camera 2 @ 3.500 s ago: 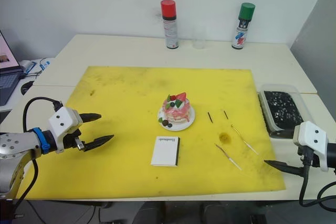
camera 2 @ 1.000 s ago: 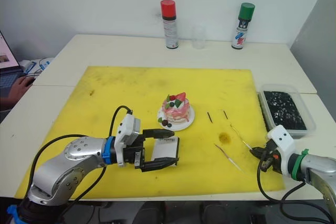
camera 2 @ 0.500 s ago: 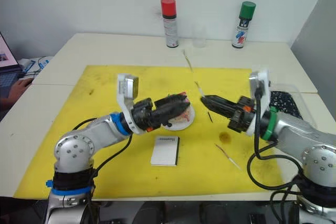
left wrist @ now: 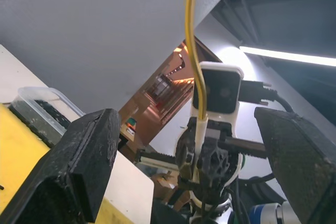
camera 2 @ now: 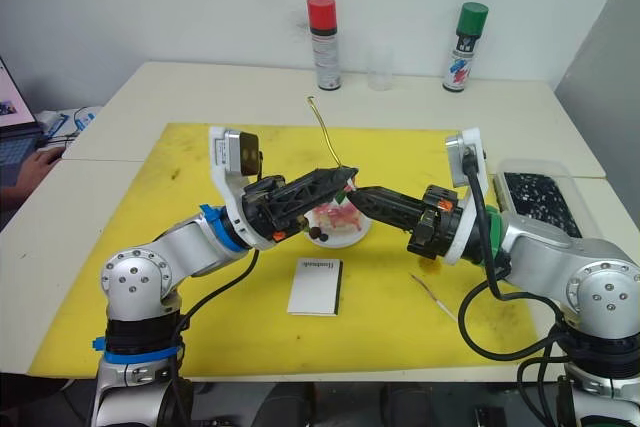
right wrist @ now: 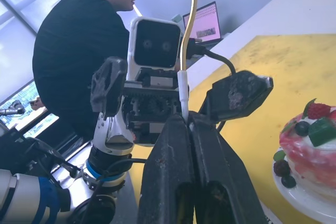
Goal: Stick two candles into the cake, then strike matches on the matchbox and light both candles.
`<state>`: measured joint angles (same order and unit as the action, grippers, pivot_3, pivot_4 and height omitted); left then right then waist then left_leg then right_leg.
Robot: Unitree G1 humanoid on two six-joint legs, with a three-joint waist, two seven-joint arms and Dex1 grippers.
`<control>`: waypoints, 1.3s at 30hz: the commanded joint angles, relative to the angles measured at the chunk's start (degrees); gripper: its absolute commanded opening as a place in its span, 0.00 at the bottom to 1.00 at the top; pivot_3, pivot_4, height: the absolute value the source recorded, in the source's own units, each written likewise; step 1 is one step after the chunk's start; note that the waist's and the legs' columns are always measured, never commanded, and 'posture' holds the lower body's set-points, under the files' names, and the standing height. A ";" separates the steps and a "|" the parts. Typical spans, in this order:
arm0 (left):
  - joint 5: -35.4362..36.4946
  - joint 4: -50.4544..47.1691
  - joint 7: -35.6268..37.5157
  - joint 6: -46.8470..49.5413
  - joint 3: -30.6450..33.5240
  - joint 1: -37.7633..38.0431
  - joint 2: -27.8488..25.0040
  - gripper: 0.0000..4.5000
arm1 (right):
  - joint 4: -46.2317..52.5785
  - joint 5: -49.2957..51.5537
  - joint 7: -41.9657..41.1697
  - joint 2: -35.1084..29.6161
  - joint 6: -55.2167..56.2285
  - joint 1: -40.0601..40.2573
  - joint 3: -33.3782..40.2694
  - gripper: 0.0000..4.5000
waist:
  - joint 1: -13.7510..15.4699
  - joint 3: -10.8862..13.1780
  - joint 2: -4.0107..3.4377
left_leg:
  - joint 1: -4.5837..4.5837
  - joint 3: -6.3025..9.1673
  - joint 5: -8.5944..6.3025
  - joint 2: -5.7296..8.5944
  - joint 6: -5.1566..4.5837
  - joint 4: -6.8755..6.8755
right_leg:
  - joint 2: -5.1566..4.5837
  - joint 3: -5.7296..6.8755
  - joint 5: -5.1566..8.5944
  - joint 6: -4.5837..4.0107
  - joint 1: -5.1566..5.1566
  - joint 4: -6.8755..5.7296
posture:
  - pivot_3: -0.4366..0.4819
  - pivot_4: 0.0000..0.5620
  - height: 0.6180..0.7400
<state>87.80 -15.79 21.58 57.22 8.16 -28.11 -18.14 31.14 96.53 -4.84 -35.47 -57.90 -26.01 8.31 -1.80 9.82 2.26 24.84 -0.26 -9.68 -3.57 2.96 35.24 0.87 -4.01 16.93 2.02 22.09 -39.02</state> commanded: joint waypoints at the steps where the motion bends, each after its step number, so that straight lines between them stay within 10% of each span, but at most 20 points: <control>1: 3.12 -0.70 -0.35 0.02 -0.58 -1.07 0.17 0.88 | 0.47 2.24 0.32 -0.88 2.34 -1.16 -0.52 0.00 | 0.00 0.00 0.00 | 0.00 0.01 0.00 0.00 0.00 0.00 | 0.00 0.01 0.00 -0.01 0.00 0.00 | 0.48 0.27 1.00; 13: 6.15 -0.53 -0.59 0.44 -1.33 -0.81 -1.52 0.00 | 0.48 1.98 -0.37 -1.34 4.12 -1.51 -3.57 0.00 | 0.04 0.00 0.00 | 0.01 -0.01 0.00 -0.01 0.00 -0.02 | 0.01 -0.01 0.02 0.01 0.02 0.03 | 0.48 0.27 1.00; 19: 6.34 -1.10 -0.14 0.58 -1.68 -0.31 -2.32 0.00 | 0.25 1.03 -1.61 -1.65 4.16 -1.39 -4.36 0.00 | 0.06 0.00 0.00 | 0.02 -0.01 0.00 -0.01 0.00 -0.03 | 0.01 -0.01 0.03 0.01 0.03 0.04 | 0.48 0.27 1.00; 26: 1.52 -1.00 0.90 -1.06 0.25 -2.19 -5.53 0.00 | 1.18 -8.32 -7.17 -4.04 3.59 -1.94 -5.70 0.44 | 0.09 0.01 0.00 | 0.01 -0.02 0.00 -0.01 0.00 -0.03 | 0.01 -0.02 0.03 0.01 0.06 0.04 | 0.48 0.27 1.00; 32: -21.72 4.22 10.08 -11.25 -0.52 -7.29 -16.11 0.00 | 5.20 -27.77 -17.46 -13.18 4.45 -3.44 -10.20 0.95 | 0.13 0.03 -0.03 | 0.01 -0.07 0.00 0.00 0.00 -0.08 | 0.01 -0.02 0.08 -0.06 0.16 0.05 | 0.48 0.27 1.00; 39: -41.14 12.57 18.03 -23.53 -6.04 -9.50 -15.86 0.00 | 6.31 -44.81 -14.35 -9.55 3.54 -9.53 -18.96 0.99 | 0.13 0.04 -0.03 | 0.05 -0.14 -0.01 -0.03 0.01 -0.26 | -0.01 -0.04 0.09 -0.22 0.25 0.09 | 0.48 0.27 1.00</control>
<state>47.83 -2.43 37.58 35.02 1.97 -36.12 -34.09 35.52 53.25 -19.85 -45.52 -53.95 -34.54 -10.56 -1.67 9.86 2.24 24.95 -0.39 -9.69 -3.61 2.97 34.97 0.86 -4.04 17.02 1.77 22.36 -38.93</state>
